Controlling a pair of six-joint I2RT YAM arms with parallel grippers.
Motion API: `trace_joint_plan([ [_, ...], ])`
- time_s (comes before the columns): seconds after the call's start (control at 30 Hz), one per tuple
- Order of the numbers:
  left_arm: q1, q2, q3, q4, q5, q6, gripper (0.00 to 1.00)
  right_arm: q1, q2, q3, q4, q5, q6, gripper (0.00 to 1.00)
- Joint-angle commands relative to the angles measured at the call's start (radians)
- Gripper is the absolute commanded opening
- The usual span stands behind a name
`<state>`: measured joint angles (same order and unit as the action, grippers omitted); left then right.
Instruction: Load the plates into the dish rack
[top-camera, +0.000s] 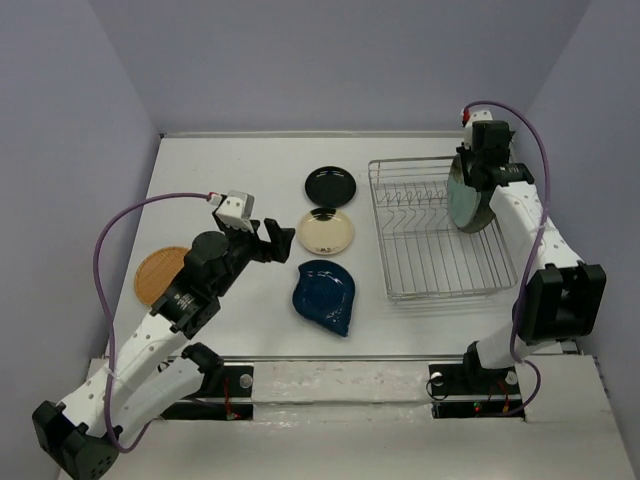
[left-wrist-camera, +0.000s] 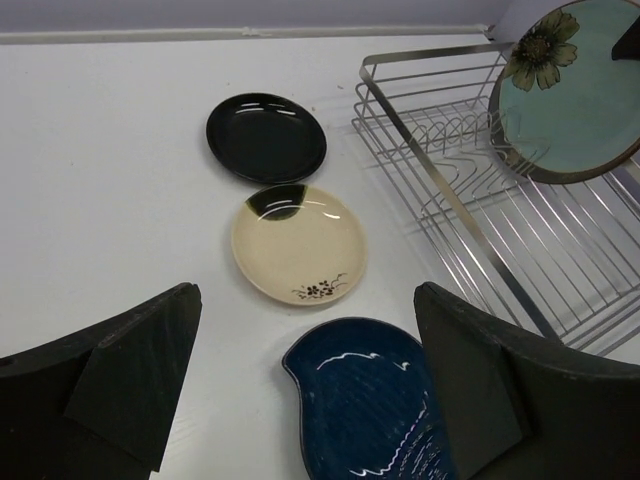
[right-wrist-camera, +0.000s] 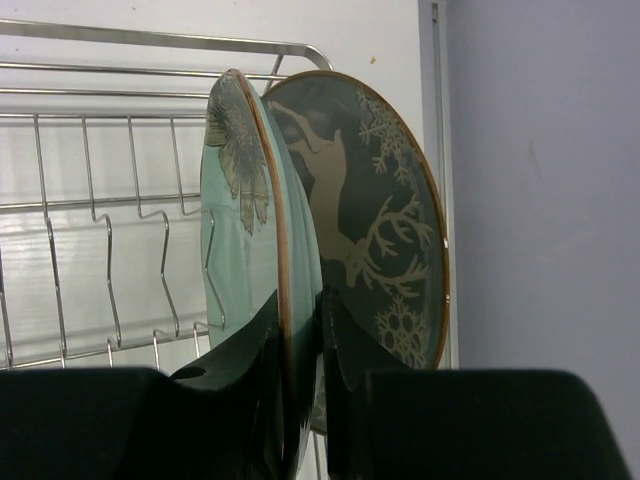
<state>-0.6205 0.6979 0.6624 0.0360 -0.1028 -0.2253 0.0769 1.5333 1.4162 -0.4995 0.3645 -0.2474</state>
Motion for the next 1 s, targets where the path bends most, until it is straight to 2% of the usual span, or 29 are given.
trace_joint_plan([
  [0.0,-0.002,0.063,0.046,-0.002,0.038,-0.002,0.99,-0.005,-0.004,0.0,0.139,-0.036,0.028,0.07],
  [0.2,0.002,0.192,0.082,-0.035,0.132,-0.058,0.99,-0.023,-0.001,-0.083,0.199,-0.064,0.109,0.07],
  [0.3,0.024,0.239,0.101,-0.065,0.152,-0.08,0.99,-0.023,0.001,-0.099,0.211,-0.065,0.135,0.11],
  [0.37,0.036,0.284,0.114,-0.077,0.164,-0.091,0.99,-0.023,0.001,-0.105,0.211,-0.042,0.158,0.24],
  [0.43,0.051,0.31,0.123,-0.076,0.192,-0.109,0.99,-0.023,-0.002,-0.106,0.208,-0.029,0.172,0.48],
  [0.47,0.068,0.33,0.124,-0.071,0.215,-0.118,0.99,-0.023,-0.013,-0.106,0.205,-0.013,0.189,0.67],
  [0.53,0.097,0.348,0.128,-0.059,0.221,-0.143,0.99,-0.023,-0.031,-0.106,0.199,0.005,0.21,0.82],
  [0.63,0.137,0.385,0.121,-0.035,0.247,-0.178,0.94,-0.023,-0.077,-0.088,0.168,0.01,0.247,0.9],
  [0.73,0.183,0.439,0.102,0.039,0.287,-0.238,0.85,-0.023,-0.146,-0.076,0.145,-0.086,0.338,0.94],
  [0.8,0.223,0.498,0.1,0.056,0.291,-0.278,0.82,-0.023,-0.188,-0.08,0.147,-0.122,0.371,0.95],
  [0.87,0.257,0.541,0.085,0.109,0.321,-0.34,0.73,-0.023,-0.252,-0.106,0.162,-0.205,0.407,0.97],
  [0.97,0.271,0.612,0.092,0.151,0.29,-0.37,0.64,-0.014,-0.352,-0.181,0.219,-0.271,0.46,0.97],
])
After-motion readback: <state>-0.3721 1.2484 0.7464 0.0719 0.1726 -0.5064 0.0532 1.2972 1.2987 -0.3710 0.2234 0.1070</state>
